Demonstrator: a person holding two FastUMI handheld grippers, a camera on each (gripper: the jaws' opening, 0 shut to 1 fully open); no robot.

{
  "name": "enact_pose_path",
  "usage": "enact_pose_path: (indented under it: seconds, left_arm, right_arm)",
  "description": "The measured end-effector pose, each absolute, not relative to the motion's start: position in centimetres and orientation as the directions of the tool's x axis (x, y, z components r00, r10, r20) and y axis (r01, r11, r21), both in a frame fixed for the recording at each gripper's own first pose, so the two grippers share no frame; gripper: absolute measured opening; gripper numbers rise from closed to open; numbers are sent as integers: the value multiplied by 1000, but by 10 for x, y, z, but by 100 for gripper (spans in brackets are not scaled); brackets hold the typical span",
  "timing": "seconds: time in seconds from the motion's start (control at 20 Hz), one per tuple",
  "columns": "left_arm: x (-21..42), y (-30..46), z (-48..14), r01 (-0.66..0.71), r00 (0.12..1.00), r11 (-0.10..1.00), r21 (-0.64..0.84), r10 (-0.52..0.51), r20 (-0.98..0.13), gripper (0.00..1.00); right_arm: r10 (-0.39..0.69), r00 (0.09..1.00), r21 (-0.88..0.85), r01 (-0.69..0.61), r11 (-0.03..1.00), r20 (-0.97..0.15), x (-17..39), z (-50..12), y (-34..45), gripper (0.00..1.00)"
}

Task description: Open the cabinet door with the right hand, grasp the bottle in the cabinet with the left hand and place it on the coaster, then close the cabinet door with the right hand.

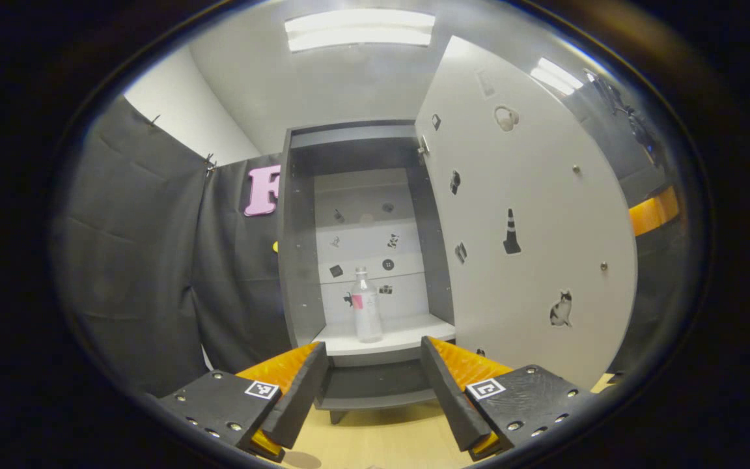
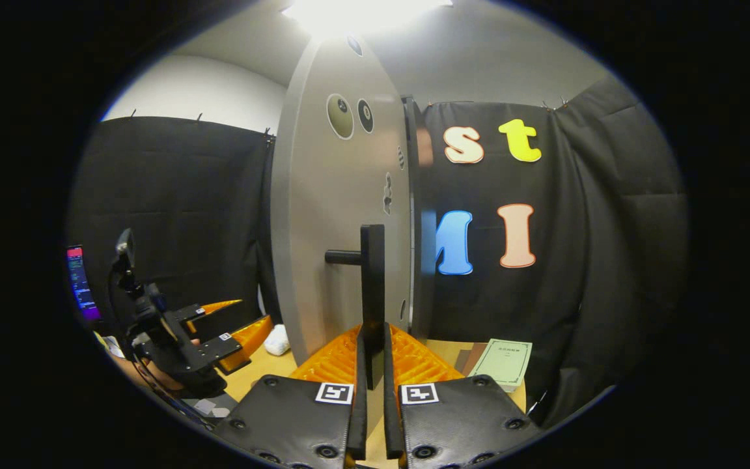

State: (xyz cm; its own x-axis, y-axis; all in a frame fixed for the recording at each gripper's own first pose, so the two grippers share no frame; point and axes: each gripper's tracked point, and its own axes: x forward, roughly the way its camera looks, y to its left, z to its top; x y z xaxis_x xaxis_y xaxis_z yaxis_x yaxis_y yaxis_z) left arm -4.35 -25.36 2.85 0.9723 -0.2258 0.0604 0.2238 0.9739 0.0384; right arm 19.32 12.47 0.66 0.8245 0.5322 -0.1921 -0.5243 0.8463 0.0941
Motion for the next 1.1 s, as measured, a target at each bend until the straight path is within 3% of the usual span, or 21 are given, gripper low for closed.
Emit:
enact_pose_path:
  seconds: [0.3,0.4,0.45,0.55,0.6,0.65,0.85,0.95,1.0,1.1]
  left_arm:
    - [-25,-274,43,210,975,977,23,-211,69,88]
    - [-17,-278,56,215,973,976,30,-217,80,87]
    - [-12,-280,63,225,971,974,33,-227,82,88]
    - [-1,-283,76,240,967,970,39,-242,84,87]
    - [7,-282,82,244,965,969,39,-247,86,87]
    - [15,-281,87,250,963,968,37,-252,91,87]
    - [58,-281,98,281,956,960,21,-281,78,87]
    - [84,-282,99,299,952,954,21,-300,66,87]
    - [96,-283,99,306,950,952,17,-307,62,87]
    - [120,-281,93,319,947,948,-13,-318,46,87]
  right_arm:
    - [424,889,32,-425,905,-173,191,7,55,10]
    - [379,908,46,-377,925,-181,193,0,32,17]
    - [352,917,52,-349,936,-187,195,-5,22,29]
    - [248,952,44,-244,969,-180,203,-12,-8,96]
    - [204,963,44,-199,979,-177,206,-15,-20,92]
    - [176,968,56,-168,984,-178,208,-18,-27,97]
    - [121,971,132,-95,987,-208,216,-33,-44,98]
    - [75,971,136,-45,990,-226,219,-39,-53,92]
    - [51,971,133,-20,991,-234,220,-41,-56,98]
    - [15,970,120,15,993,-244,222,-44,-57,98]
